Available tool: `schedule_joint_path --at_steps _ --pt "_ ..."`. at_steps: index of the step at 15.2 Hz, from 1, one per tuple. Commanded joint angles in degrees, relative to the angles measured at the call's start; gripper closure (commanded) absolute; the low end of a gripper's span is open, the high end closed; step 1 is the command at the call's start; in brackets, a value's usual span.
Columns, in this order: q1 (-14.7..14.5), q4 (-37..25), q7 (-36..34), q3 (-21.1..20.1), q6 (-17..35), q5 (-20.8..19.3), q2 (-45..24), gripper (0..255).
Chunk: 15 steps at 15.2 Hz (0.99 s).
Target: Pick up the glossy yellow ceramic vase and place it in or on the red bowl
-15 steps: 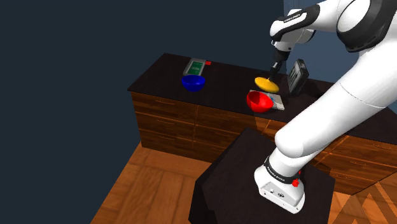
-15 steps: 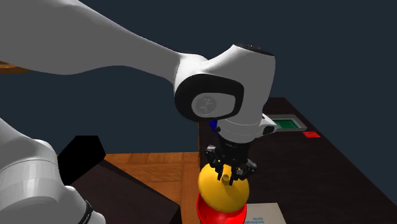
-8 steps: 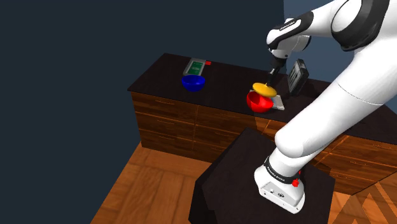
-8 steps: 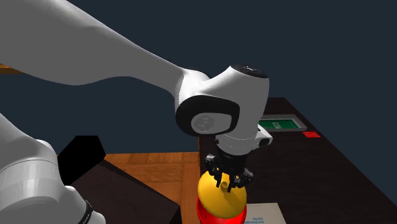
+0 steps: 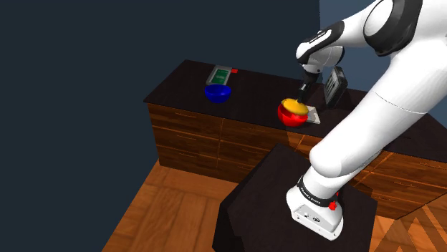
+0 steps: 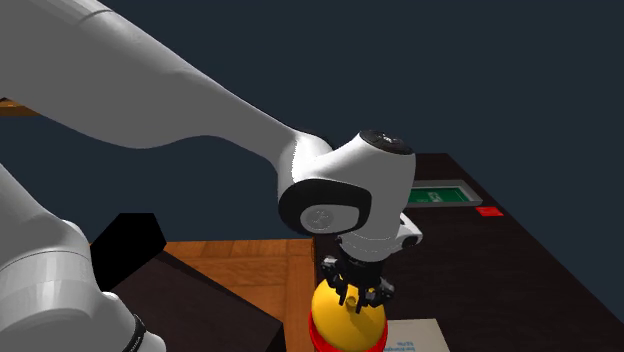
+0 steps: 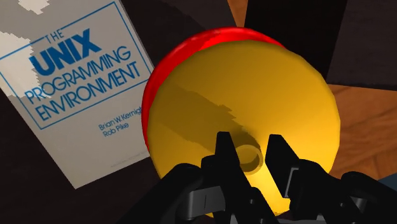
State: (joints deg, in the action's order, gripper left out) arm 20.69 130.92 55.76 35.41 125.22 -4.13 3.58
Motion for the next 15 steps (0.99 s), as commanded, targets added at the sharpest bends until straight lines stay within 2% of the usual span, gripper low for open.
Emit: schedule_joint_path --at_steps 1,6,7,12,15 --pt "0.01 0.15 0.11 0.04 0.35 0.12 -0.18 255" --pt "0.01 0.15 0.11 0.04 0.35 0.12 -0.19 255" --pt "0.01 0.15 0.11 0.04 0.36 0.12 -0.19 0" --pt "0.01 0.15 0.11 0.04 0.36 0.12 -0.19 0" --pt "-0.07 -3.24 -1.22 -0.54 -5.64 -1.54 2.86 0"
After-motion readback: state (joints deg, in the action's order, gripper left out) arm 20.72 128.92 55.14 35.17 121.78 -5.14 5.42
